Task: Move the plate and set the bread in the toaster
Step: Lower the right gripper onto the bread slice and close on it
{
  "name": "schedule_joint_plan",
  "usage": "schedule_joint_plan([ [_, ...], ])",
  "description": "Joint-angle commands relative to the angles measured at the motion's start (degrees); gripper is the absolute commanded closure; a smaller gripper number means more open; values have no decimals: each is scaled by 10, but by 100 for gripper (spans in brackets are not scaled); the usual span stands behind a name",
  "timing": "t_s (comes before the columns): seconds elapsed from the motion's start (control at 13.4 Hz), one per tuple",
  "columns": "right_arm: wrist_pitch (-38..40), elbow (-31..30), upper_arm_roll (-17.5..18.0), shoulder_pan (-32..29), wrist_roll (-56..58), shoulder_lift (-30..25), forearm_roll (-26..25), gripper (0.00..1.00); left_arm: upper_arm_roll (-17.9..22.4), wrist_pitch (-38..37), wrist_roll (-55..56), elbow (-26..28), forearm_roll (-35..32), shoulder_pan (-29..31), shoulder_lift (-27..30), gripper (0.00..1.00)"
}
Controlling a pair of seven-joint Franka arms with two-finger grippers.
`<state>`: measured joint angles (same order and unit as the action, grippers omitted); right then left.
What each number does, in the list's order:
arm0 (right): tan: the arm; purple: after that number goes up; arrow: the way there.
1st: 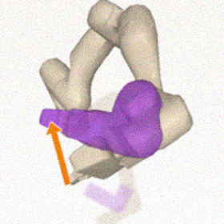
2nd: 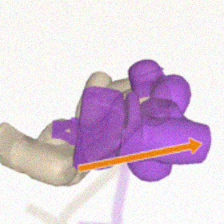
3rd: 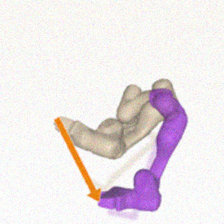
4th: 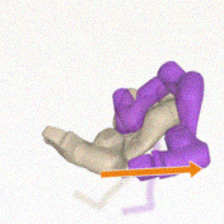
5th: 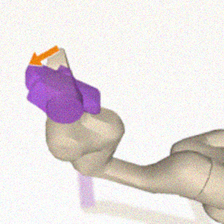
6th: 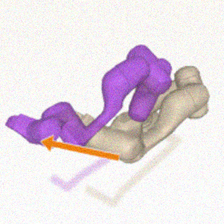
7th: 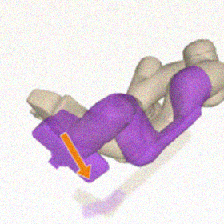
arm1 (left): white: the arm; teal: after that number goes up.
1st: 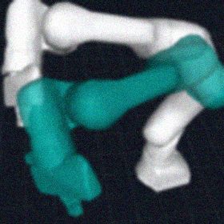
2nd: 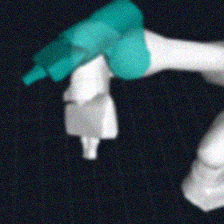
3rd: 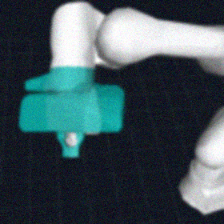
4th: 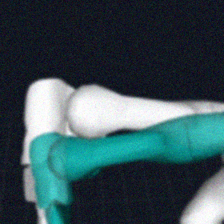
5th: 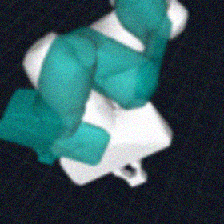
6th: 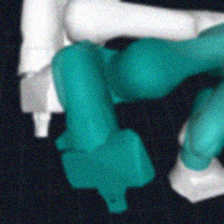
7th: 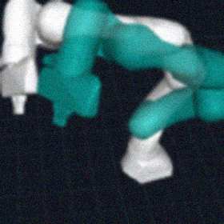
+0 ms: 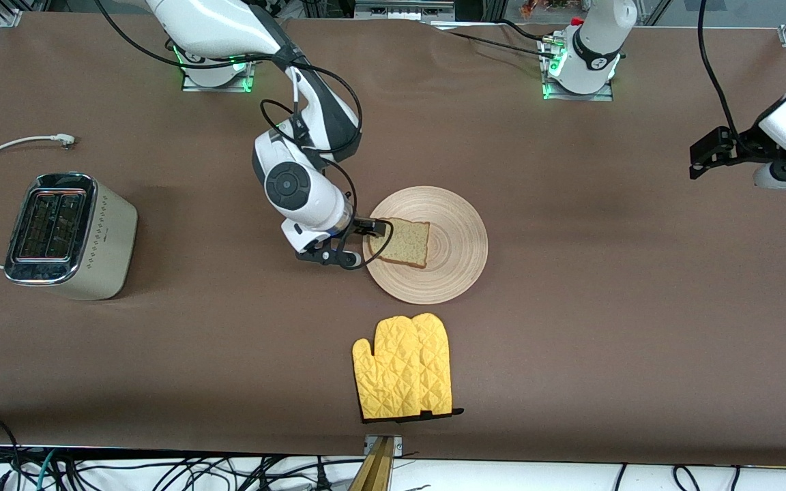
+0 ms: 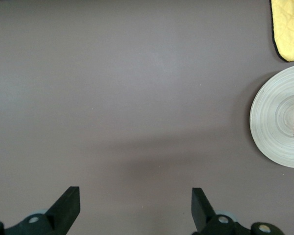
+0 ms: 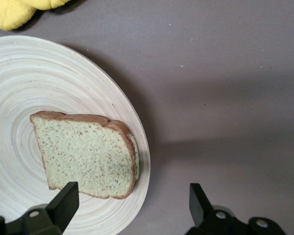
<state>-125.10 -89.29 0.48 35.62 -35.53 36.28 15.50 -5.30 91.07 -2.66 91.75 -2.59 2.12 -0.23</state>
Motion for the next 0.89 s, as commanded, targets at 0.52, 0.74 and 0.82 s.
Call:
schedule_joint_plan([
  [0.52, -32, 64, -7, 44, -29, 70, -56, 1, 7, 10, 0, 12, -10, -5, 8, 0],
  [0.74, -48, 65, -7, 45, -28, 74, -56, 1, 6, 5, 0, 9, -11, -5, 8, 0],
  [0.82, -57, 64, -7, 52, -28, 77, -56, 1, 6, 3, 0, 10, -11, -5, 9, 0],
])
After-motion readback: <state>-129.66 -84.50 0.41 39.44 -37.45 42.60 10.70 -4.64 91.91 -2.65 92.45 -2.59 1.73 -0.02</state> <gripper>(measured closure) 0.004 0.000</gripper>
